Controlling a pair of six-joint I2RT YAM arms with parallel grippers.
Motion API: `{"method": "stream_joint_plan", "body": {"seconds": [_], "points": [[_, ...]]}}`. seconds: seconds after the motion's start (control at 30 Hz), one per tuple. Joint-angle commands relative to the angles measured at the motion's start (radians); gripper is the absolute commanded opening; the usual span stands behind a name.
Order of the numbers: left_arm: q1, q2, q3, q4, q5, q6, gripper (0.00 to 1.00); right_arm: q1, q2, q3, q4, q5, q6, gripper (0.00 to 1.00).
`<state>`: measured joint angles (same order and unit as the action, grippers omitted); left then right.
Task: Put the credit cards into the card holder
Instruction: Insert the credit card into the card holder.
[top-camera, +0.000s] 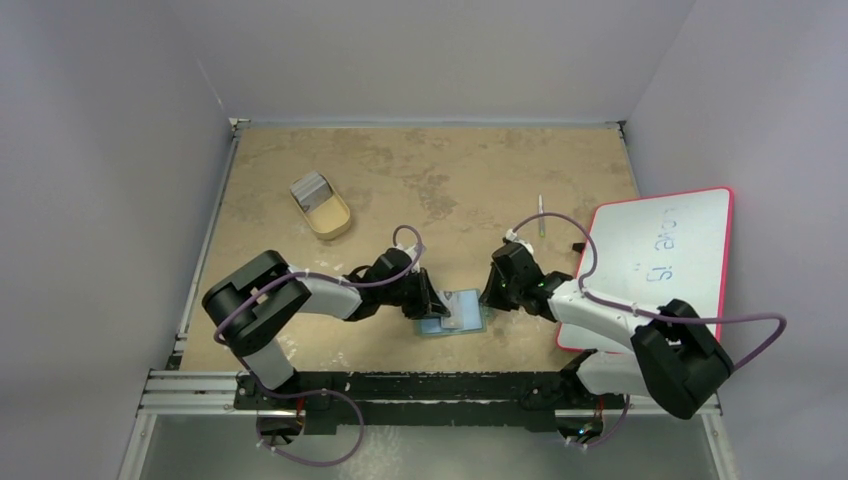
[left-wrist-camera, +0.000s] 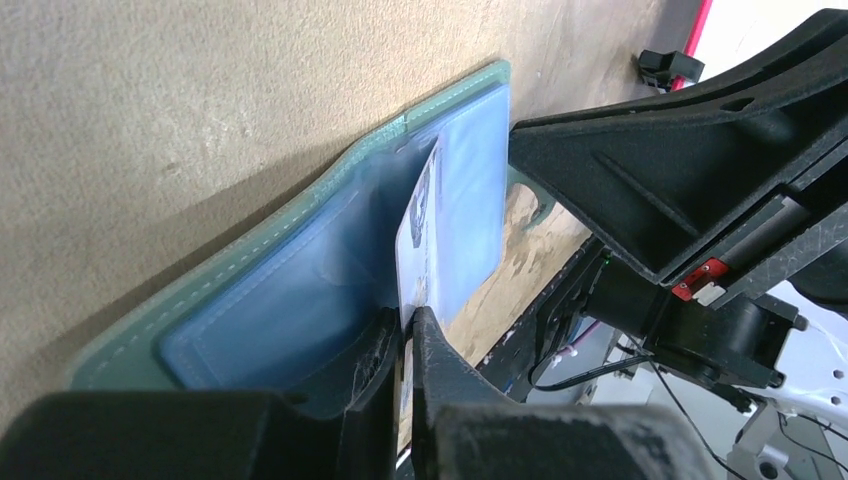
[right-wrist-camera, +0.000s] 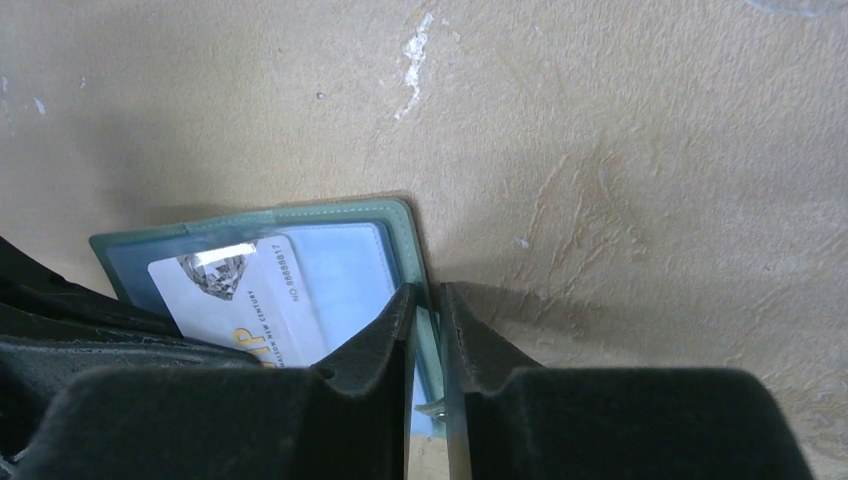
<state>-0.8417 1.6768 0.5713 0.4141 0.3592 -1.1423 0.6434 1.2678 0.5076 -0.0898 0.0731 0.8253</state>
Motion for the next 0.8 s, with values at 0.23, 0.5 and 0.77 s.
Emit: {"method": "stream_joint_plan", "body": {"seconds": [0.23, 0.5, 0.77], "points": [[-0.031, -0.074, 0.073, -0.232, -0.168, 0.061, 0.24, 0.004, -0.046, -0.010, -0.053, -0.022, 0.018, 0.18], [-0.031, -0.111, 0.117, -0.358, -0.245, 0.105, 0.29, 0.004, -0.082, -0.014, -0.061, -0.039, 0.015, 0.19], [-0.040, -0.123, 0.172, -0.427, -0.287, 0.140, 0.30, 0.004, -0.102, -0.041, -0.021, -0.092, 0.032, 0.19]]}}
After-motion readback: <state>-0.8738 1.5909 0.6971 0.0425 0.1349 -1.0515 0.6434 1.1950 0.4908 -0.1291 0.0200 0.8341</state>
